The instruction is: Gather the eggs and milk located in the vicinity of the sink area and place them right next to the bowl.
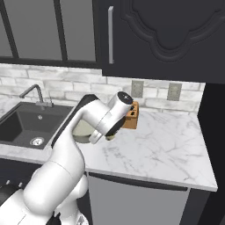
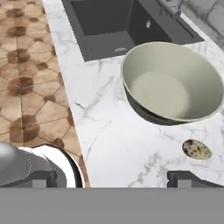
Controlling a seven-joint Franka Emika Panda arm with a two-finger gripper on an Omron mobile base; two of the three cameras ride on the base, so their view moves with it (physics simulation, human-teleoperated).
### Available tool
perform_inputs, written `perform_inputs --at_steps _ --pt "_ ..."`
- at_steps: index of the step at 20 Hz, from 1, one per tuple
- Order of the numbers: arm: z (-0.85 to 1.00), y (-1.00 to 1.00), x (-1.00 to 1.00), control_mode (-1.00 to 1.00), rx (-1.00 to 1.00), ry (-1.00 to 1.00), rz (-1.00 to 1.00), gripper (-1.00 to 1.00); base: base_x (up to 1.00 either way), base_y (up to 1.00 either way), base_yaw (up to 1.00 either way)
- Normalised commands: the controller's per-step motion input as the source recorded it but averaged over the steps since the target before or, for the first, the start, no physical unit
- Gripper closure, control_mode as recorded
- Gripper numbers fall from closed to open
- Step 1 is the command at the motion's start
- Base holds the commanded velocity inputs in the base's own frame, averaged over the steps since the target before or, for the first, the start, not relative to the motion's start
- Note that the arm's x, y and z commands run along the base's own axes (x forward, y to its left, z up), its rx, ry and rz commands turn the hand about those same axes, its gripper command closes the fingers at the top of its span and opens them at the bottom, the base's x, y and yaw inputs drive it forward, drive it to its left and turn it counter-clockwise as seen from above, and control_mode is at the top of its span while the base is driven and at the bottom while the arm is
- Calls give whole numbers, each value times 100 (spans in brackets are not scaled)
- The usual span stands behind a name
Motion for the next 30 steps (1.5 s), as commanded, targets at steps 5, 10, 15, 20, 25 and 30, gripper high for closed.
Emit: perform_inputs --at_steps 5,10,15,20,25,30 --pt "-12 -3 0 -100 0 -4 18 -100 0 0 0" --pt "-5 0 -1 -100 0 -1 5 -100 0 0 0" --pt "-11 0 -1 -100 8 -1 -6 -100 0 0 0" --pt "-8 0 0 -100 12 -1 -10 -100 0 0 0" --pt "-1 0 2 -100 10 0 -6 -100 0 0 0" --pt "-1 0 9 -100 4 0 0 -100 0 0 0"
